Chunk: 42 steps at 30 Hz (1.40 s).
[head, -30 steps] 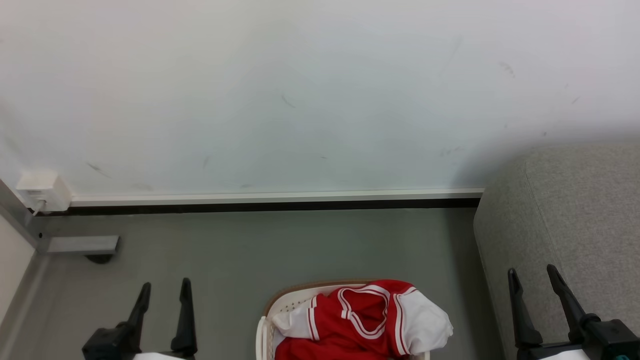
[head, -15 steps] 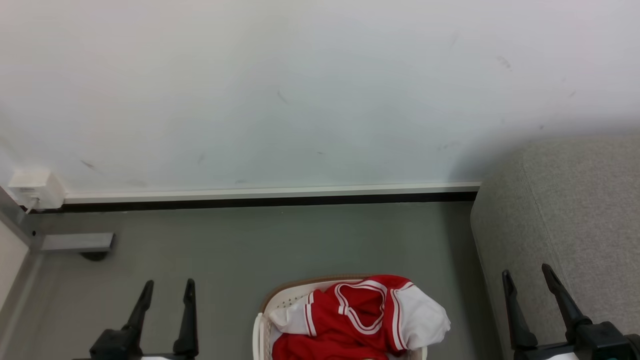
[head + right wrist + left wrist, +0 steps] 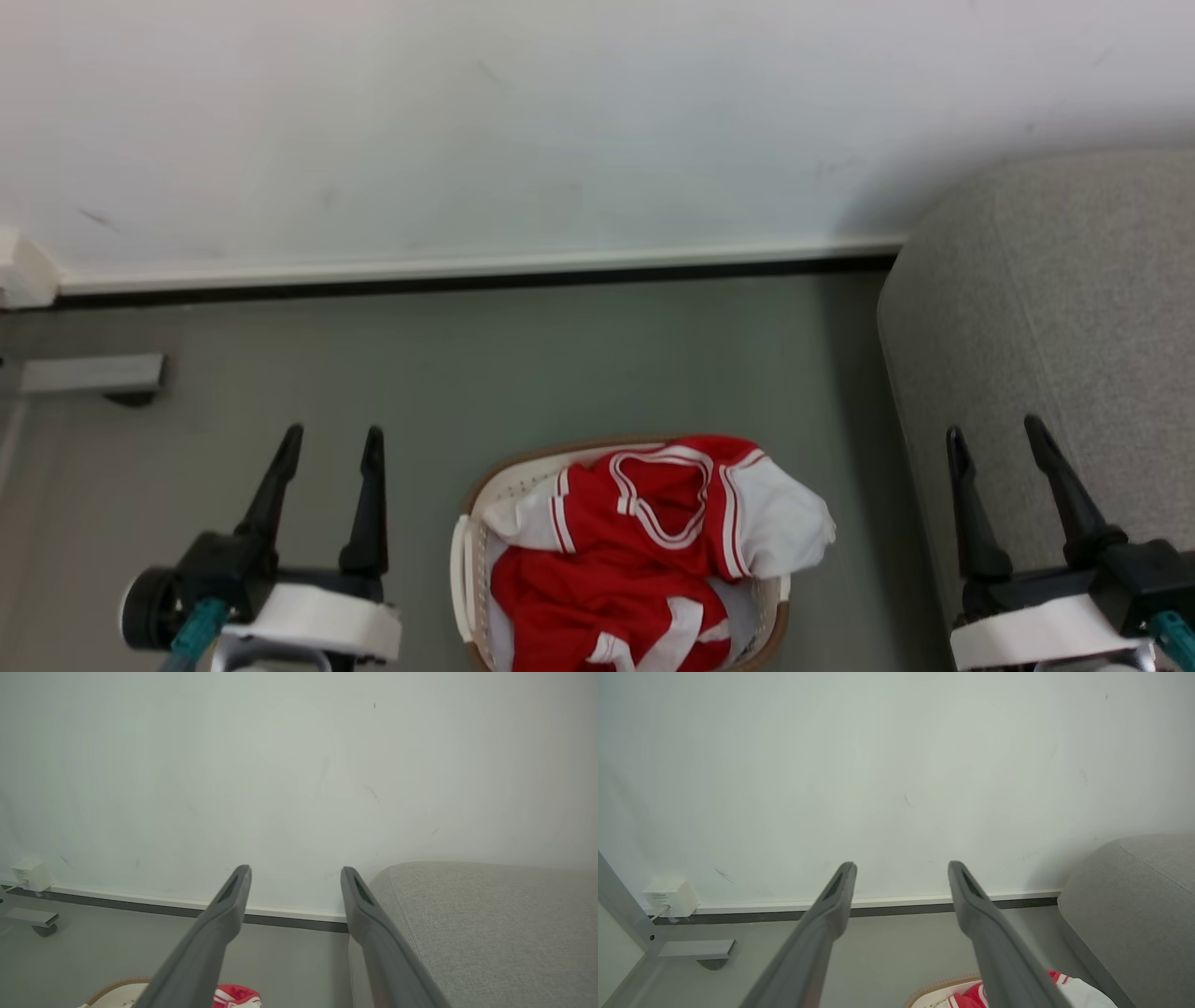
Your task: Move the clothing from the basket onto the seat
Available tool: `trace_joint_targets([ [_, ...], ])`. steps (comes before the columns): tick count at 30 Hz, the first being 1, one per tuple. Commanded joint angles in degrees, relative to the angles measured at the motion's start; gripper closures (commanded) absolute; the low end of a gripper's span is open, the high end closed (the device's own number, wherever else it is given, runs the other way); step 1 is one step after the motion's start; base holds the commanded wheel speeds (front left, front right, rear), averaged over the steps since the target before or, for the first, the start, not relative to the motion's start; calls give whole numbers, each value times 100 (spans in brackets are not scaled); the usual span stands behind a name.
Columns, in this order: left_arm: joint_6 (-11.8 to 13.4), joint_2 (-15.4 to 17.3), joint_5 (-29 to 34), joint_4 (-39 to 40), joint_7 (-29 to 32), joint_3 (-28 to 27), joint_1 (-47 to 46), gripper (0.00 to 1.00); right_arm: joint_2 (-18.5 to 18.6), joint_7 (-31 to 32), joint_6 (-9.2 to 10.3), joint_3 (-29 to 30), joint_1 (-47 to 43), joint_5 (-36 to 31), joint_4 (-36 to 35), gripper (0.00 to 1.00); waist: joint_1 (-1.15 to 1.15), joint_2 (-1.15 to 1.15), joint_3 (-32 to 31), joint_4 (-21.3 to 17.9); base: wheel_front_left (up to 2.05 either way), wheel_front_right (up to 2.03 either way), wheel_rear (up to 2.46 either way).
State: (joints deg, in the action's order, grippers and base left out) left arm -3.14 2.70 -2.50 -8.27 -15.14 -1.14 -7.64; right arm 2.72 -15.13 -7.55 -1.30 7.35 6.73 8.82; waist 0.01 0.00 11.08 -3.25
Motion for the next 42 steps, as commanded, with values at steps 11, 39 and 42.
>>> trace_joint_targets([
  [11, -230, 163, 225, -95, -2, 377, -1063, 0, 28, -3, 12, -10, 830, 224, -318, 0, -1, 0, 1437, -361, 0, 0, 0],
  [39, -424, 673, 475, -3210, 1934, 3674, -3964, 0, 25, -2, 12, -51, 1663, 518, -996, 0, -1, 0, 2931, -854, 0, 0, 0],
  [42, -424, 690, 448, -3510, 1862, 3803, -4174, 0, 26, -3, 12, -59, 1726, 543, -1043, 0, -1, 0, 3097, -879, 0, 0, 0],
])
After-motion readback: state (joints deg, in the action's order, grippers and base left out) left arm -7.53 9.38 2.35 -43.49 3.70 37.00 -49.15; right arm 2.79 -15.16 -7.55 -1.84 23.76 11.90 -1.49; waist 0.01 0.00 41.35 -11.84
